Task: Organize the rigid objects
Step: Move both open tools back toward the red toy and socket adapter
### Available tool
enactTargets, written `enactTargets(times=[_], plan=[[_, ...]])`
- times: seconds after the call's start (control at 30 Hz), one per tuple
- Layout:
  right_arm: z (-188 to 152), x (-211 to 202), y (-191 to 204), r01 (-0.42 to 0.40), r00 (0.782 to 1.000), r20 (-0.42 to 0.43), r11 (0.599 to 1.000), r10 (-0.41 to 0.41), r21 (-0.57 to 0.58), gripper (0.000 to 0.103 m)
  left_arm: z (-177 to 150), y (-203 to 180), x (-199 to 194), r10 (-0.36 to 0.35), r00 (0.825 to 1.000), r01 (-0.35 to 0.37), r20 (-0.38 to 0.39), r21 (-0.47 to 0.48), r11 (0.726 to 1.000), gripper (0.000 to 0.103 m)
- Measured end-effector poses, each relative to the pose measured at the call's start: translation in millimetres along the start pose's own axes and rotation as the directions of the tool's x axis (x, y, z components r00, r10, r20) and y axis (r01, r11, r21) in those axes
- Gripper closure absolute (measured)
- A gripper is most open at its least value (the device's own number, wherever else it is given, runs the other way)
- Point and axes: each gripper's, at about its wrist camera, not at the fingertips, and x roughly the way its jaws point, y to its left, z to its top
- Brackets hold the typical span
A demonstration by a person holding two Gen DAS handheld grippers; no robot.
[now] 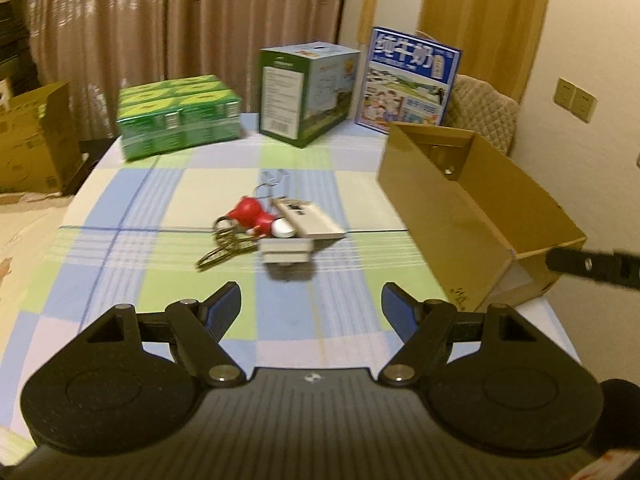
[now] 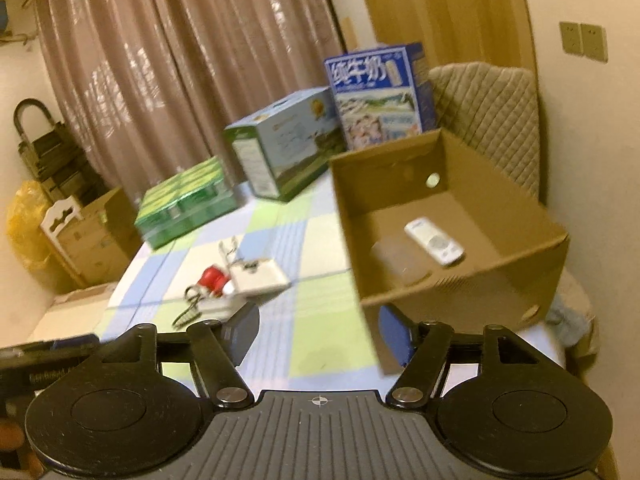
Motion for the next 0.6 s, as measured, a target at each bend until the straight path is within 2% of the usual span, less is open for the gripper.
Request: enactTargets(times=[0.27, 0.6], plan=[[-21, 7, 16, -0.014, 0.998, -0.053, 1.000, 0.013, -0.023, 0.038, -8, 28, -4, 0.041, 0.999, -0.041, -0.007, -0.046, 0.998, 0.029], [-23, 14, 20, -0.013, 0.998, -0.068, 0.999, 0.010, -0.039, 0.038, -10, 31, 1, 0.035, 0.999, -0.036, -0.014, -0.051, 0.998, 0.029]])
